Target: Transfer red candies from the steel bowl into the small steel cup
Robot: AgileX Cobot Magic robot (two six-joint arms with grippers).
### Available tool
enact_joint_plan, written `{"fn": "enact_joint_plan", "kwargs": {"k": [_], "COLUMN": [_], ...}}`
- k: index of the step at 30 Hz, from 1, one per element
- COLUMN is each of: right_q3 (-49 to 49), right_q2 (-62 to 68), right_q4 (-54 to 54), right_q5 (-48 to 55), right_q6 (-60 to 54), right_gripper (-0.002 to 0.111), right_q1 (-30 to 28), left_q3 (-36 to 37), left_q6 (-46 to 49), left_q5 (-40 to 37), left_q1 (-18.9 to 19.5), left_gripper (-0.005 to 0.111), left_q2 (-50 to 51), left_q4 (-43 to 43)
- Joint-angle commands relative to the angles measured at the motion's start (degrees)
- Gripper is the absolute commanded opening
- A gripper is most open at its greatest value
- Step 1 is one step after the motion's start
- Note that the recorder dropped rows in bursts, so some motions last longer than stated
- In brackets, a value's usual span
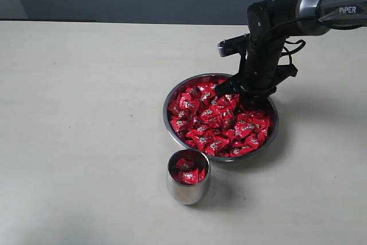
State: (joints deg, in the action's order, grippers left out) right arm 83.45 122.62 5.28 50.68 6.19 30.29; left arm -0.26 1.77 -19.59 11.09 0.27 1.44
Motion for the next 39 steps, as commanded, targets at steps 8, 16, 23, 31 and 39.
{"fn": "enact_joint_plan", "kwargs": {"k": [8,16,23,31,39], "right_q3": [1.5,6.14,6.03,5.94,5.94], "right_q2": [-0.13,-0.02,-0.02,2.04,3.62], "right_q4": [0.7,0.83,1.12,0.75,-0.51], "right_q5": [-0.45,2.05,2.72,4.47,5.25], "right_q6": [-0.2,-0.2,-0.2,-0.2,-0.31], "right_gripper": [0.027,0.027,0.027,0.027,0.027], "right_q1": [-0.31,-0.31,-0.19,0.04,0.13], "left_q3": [0.26,0.26,0.26,0.26,0.26], "left_q6": [-0.08,-0.08,-0.08,-0.08,-0.08], "left_q5": [0.45,0.45,0.45,0.45,0.45], "left_q1": [-0.38,-0.38,-0.38,-0.38,-0.38], "left_gripper": [0.0,0.0,0.0,0.0,0.0], "left_q2": [-0.27,-0.27,-0.27,-0.27,-0.27], "left_q4": [0.11,0.11,0.11,0.11,0.11]}}
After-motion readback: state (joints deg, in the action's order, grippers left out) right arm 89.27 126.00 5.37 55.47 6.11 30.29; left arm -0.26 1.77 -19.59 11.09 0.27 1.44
